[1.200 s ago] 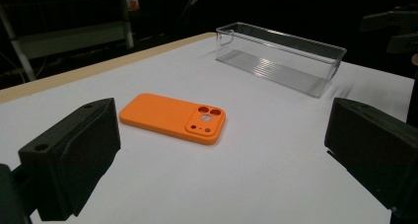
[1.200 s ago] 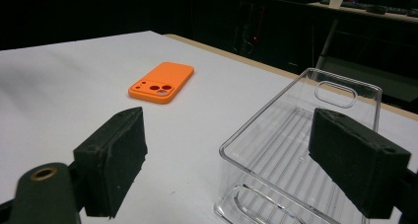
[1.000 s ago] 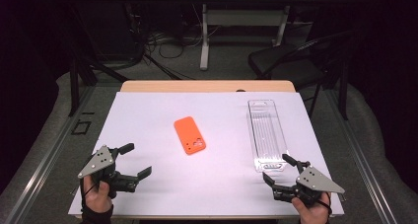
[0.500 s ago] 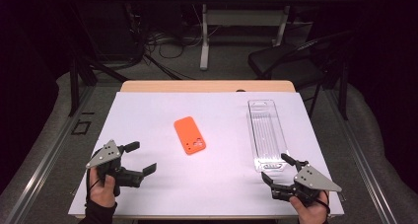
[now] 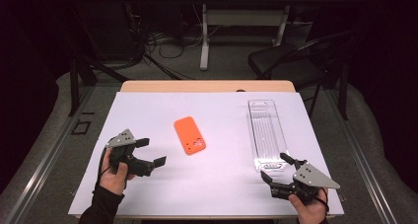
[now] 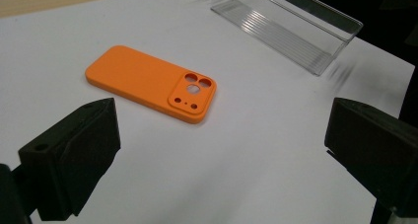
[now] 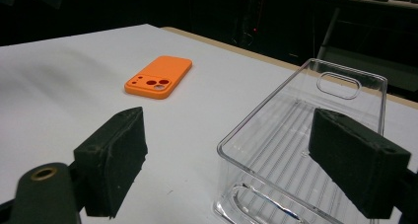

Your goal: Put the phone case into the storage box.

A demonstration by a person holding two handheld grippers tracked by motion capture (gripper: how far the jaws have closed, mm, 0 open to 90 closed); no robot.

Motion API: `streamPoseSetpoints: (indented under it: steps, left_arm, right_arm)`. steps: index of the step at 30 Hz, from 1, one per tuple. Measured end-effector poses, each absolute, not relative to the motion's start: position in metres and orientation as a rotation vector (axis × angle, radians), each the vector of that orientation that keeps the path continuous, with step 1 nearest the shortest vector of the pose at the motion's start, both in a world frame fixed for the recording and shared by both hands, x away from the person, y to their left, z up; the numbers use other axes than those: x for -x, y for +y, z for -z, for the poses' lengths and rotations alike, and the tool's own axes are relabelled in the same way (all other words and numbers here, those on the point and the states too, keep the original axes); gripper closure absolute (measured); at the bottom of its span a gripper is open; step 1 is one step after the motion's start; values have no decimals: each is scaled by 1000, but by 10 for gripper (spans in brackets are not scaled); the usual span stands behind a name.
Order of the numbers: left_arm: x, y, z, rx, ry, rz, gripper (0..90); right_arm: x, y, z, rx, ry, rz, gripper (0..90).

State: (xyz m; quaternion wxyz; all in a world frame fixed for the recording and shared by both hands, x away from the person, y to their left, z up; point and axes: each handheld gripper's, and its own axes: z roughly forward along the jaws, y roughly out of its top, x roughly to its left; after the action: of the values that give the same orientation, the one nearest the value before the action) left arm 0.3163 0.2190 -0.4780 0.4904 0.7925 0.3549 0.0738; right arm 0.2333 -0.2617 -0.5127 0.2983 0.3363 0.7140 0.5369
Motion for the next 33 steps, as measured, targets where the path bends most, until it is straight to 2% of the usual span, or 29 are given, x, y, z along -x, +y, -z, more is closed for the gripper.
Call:
streamPoseSetpoints:
  steps: [12,16,18,19,23,27,29,31,33]
  left_arm:
    - [-356,199,468,-1912,996,-72,3]
    - [-366,185,464,-1965,996,-76,8]
    - [-371,178,463,-1982,986,-93,92]
    - [-373,174,462,-1982,983,-106,163]
    - [-383,162,462,-1996,971,-111,176]
    - [-391,152,463,-2008,970,-127,353]
    - [-395,146,465,-2020,977,-145,380]
    - [-399,141,466,-2029,987,-160,503]
    - [-401,136,467,-2030,1024,-194,517]
  right_arm:
    - [-236,-260,513,-881,1911,-1424,142]
    - [-236,-260,513,-876,1913,-1421,142]
    - [-236,-259,514,-881,1916,-1424,142]
    - [-237,-259,514,-874,1919,-1419,142]
    - [-237,-259,514,-869,1924,-1415,142]
    - [-237,-259,514,-866,1923,-1414,142]
    - [-237,-259,514,-866,1926,-1412,142]
    - [-237,-259,515,-862,1924,-1412,142]
    - [-237,-259,515,-863,1925,-1411,142]
